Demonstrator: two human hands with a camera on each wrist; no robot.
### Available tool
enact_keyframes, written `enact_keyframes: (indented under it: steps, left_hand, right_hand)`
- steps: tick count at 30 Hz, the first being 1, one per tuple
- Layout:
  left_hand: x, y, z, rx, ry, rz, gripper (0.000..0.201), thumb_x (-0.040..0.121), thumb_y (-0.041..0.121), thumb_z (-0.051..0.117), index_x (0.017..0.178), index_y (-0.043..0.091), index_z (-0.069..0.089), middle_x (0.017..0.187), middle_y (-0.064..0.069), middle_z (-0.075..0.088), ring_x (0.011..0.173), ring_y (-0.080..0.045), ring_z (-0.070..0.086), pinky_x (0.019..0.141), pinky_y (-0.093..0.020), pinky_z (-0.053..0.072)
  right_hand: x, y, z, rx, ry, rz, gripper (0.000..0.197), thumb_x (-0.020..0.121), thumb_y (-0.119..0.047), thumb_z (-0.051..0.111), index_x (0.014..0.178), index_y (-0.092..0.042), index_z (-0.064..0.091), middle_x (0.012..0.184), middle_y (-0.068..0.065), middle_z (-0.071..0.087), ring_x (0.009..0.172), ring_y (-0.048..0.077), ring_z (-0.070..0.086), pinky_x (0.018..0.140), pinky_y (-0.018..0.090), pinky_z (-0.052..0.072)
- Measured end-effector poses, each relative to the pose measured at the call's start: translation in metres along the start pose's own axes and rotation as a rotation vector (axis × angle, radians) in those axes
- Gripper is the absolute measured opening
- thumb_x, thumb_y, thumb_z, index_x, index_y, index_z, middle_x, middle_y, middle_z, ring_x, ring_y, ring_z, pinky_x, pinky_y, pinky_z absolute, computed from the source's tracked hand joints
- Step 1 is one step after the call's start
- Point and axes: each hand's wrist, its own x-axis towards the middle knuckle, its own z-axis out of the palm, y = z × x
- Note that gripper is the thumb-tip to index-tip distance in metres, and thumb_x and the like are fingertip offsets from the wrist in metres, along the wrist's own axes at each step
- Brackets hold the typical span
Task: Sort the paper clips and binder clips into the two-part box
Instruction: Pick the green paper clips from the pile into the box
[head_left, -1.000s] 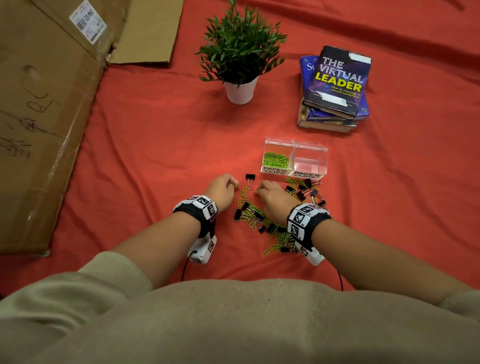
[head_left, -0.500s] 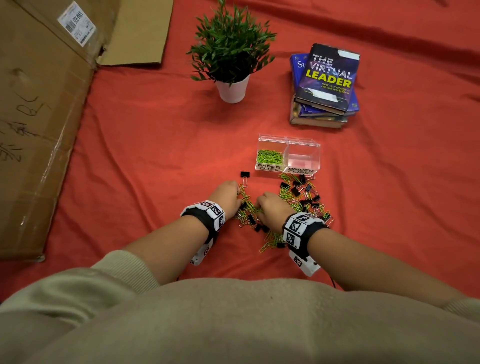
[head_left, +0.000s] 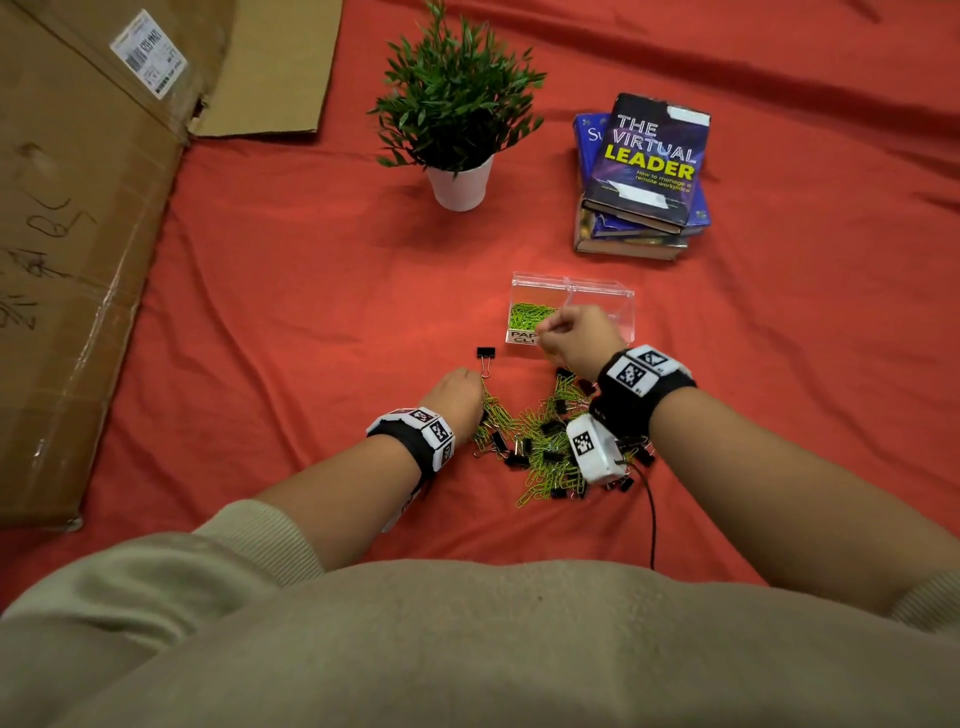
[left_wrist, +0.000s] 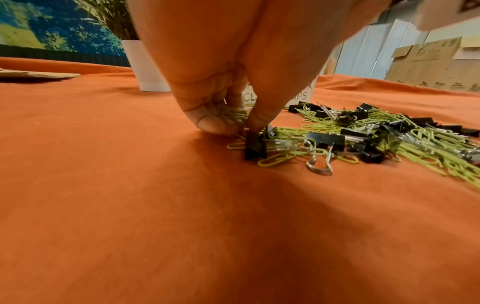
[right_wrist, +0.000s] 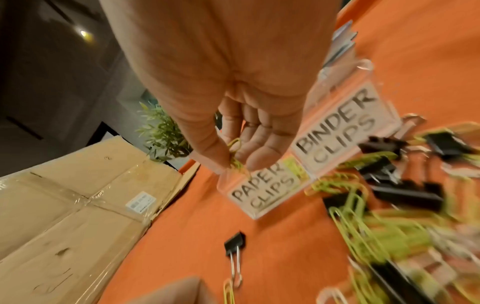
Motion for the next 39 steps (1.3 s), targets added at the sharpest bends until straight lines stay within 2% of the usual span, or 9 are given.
enact_keyframes:
  steps: [4, 9, 12, 15, 19, 23, 30, 35, 39]
  left_hand:
    - [-0.002, -0.002, 0.002, -0.028, 0.008, 0.019, 0.021, 0.089, 0.0, 0.044, 0.109, -0.002, 0.05, 0.112, -0.019, 0.052, 0.107, -0.036, 0.05, 0.092, -0.042, 0.043]
    - [0.0, -0.004, -0.009, -0.125, 0.025, 0.0, 0.014, 0.091, 0.004, 0.043, 0.101, 0.003, 0.052, 0.106, -0.017, 0.058, 0.1, -0.033, 0.053, 0.08, -0.034, 0.038]
    - [0.005, -0.002, -0.022, -0.22, 0.091, -0.01, 0.009, 0.09, 0.005, 0.046, 0.096, 0.006, 0.053, 0.1, -0.014, 0.061, 0.095, -0.031, 0.056, 0.073, -0.029, 0.036]
    - [0.014, 0.009, -0.043, -0.301, 0.198, 0.007, 0.008, 0.091, 0.005, 0.048, 0.095, 0.005, 0.055, 0.098, -0.013, 0.061, 0.09, -0.027, 0.055, 0.073, -0.029, 0.037]
    - [0.039, 0.029, -0.068, -0.289, 0.281, 0.082, 0.008, 0.091, 0.003, 0.048, 0.096, 0.004, 0.055, 0.1, -0.014, 0.059, 0.091, -0.024, 0.052, 0.077, -0.028, 0.037]
    - [0.064, 0.047, -0.074, -0.169, 0.2, 0.121, 0.012, 0.09, 0.003, 0.049, 0.098, 0.004, 0.057, 0.107, -0.014, 0.058, 0.101, -0.029, 0.054, 0.086, -0.035, 0.042]
    - [0.072, 0.047, -0.072, -0.078, 0.117, 0.217, 0.022, 0.086, 0.006, 0.056, 0.107, 0.007, 0.061, 0.114, -0.011, 0.061, 0.109, -0.028, 0.055, 0.093, -0.036, 0.045]
    - [0.048, 0.025, -0.075, -0.191, 0.243, 0.235, 0.014, 0.08, 0.006, 0.059, 0.092, 0.011, 0.065, 0.094, -0.005, 0.061, 0.092, -0.022, 0.056, 0.08, -0.029, 0.043]
    - [0.029, -0.004, -0.062, -0.135, 0.031, 0.147, 0.019, 0.08, 0.004, 0.057, 0.091, 0.014, 0.071, 0.099, -0.005, 0.067, 0.091, -0.023, 0.062, 0.079, -0.026, 0.046]
  right_hand:
    - [0.027, -0.013, -0.003, -0.178, 0.134, -0.049, 0.012, 0.086, -0.004, 0.058, 0.094, -0.005, 0.067, 0.079, 0.004, 0.061, 0.073, 0.018, 0.057, 0.066, 0.027, 0.05]
    - [0.019, -0.011, 0.008, -0.436, 0.129, -0.193, 0.028, 0.088, -0.011, 0.058, 0.115, -0.006, 0.061, 0.118, 0.011, 0.058, 0.112, 0.023, 0.054, 0.097, 0.028, 0.043]
    - [-0.004, 0.001, 0.026, -0.523, 0.056, -0.328, 0.026, 0.09, -0.013, 0.055, 0.116, -0.009, 0.06, 0.119, 0.006, 0.054, 0.115, 0.02, 0.049, 0.107, 0.029, 0.039]
    - [-0.026, 0.021, 0.047, -0.651, -0.135, -0.351, 0.022, 0.09, -0.011, 0.051, 0.108, -0.006, 0.063, 0.11, 0.009, 0.056, 0.109, 0.024, 0.051, 0.1, 0.035, 0.045]
    - [-0.041, 0.035, 0.068, -0.777, -0.246, -0.317, 0.03, 0.089, -0.013, 0.053, 0.117, 0.0, 0.053, 0.116, 0.014, 0.049, 0.111, 0.03, 0.048, 0.091, 0.04, 0.044]
    - [-0.045, 0.041, 0.076, -0.857, -0.242, -0.371, 0.026, 0.087, -0.001, 0.048, 0.112, 0.004, 0.053, 0.115, 0.02, 0.049, 0.106, 0.036, 0.05, 0.082, 0.043, 0.044]
    - [-0.041, 0.046, 0.067, -0.823, -0.262, -0.281, 0.026, 0.089, -0.006, 0.045, 0.112, 0.003, 0.052, 0.117, 0.018, 0.052, 0.112, 0.033, 0.048, 0.089, 0.04, 0.041]
    - [-0.039, 0.042, 0.06, -0.793, -0.26, -0.231, 0.029, 0.089, -0.012, 0.048, 0.113, 0.003, 0.052, 0.119, 0.016, 0.052, 0.115, 0.031, 0.048, 0.091, 0.038, 0.042]
    - [-0.032, 0.037, 0.05, -0.713, -0.316, -0.175, 0.02, 0.09, -0.016, 0.05, 0.1, -0.002, 0.058, 0.102, 0.015, 0.063, 0.096, 0.031, 0.06, 0.081, 0.037, 0.051]
